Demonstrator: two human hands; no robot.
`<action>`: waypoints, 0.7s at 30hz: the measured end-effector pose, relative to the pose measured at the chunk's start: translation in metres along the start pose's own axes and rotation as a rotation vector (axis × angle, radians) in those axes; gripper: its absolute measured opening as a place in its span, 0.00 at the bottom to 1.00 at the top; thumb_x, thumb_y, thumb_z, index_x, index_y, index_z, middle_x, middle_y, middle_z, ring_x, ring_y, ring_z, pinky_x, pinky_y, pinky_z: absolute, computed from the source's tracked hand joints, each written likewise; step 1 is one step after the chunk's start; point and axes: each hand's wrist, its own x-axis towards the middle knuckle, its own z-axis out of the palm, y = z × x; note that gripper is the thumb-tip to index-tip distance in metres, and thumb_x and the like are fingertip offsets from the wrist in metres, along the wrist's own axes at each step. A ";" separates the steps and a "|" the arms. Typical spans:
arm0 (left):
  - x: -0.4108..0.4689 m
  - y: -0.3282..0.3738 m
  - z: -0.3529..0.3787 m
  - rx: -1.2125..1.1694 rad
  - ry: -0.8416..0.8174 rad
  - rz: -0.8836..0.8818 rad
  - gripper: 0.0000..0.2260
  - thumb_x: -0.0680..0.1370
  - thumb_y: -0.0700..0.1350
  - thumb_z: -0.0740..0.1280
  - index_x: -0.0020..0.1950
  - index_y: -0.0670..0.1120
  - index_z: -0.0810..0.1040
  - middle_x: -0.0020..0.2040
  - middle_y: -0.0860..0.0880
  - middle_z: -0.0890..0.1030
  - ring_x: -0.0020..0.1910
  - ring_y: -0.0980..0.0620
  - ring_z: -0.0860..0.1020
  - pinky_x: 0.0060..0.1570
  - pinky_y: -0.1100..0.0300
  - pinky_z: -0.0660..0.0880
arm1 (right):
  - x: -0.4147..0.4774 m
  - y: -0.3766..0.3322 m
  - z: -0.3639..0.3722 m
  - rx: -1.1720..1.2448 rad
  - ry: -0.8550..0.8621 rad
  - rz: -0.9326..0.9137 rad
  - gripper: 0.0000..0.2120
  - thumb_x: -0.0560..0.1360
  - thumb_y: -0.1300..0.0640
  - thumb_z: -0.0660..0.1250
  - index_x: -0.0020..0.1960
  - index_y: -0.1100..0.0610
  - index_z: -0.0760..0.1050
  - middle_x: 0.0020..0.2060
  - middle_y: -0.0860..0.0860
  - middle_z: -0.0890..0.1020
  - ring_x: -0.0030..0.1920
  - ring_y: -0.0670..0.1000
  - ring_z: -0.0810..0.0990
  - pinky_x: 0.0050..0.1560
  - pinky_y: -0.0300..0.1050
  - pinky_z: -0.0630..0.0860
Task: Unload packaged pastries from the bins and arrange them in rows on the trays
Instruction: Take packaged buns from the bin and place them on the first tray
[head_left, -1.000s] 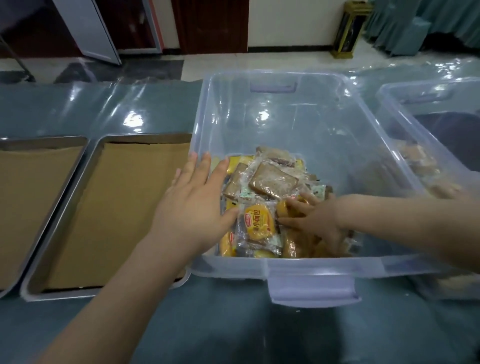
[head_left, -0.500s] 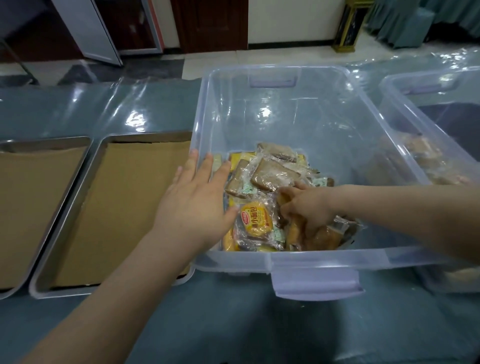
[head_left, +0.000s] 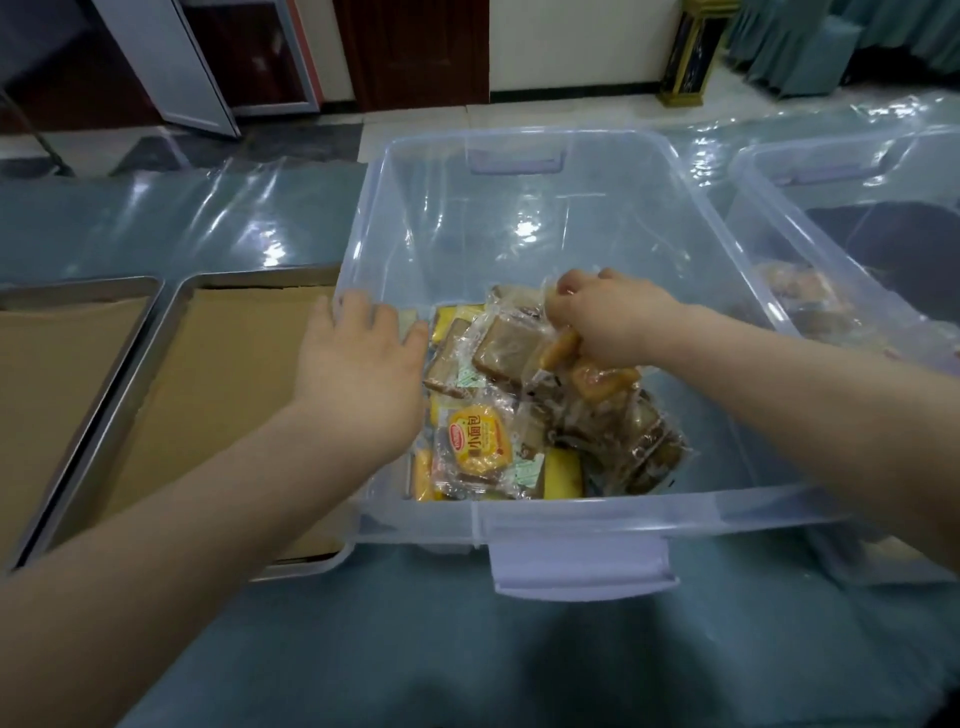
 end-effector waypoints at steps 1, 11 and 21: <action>0.009 0.005 -0.004 0.006 -0.007 0.037 0.26 0.77 0.58 0.59 0.71 0.50 0.61 0.66 0.45 0.68 0.65 0.42 0.62 0.64 0.45 0.58 | 0.001 -0.001 0.000 0.015 0.001 0.014 0.16 0.74 0.60 0.63 0.61 0.51 0.70 0.62 0.54 0.69 0.56 0.61 0.71 0.47 0.54 0.75; 0.067 0.083 0.027 0.034 -0.566 0.521 0.35 0.72 0.48 0.73 0.74 0.50 0.59 0.69 0.45 0.67 0.58 0.45 0.73 0.35 0.56 0.68 | -0.001 -0.020 0.013 -0.091 -0.113 -0.029 0.19 0.76 0.60 0.61 0.66 0.51 0.68 0.65 0.56 0.67 0.62 0.62 0.70 0.43 0.50 0.65; 0.069 0.080 0.069 0.141 -0.671 0.510 0.50 0.73 0.42 0.71 0.74 0.51 0.31 0.74 0.42 0.30 0.71 0.31 0.57 0.63 0.35 0.65 | 0.001 -0.012 0.013 0.012 -0.220 -0.004 0.25 0.76 0.60 0.62 0.72 0.50 0.62 0.63 0.56 0.68 0.62 0.62 0.70 0.47 0.52 0.69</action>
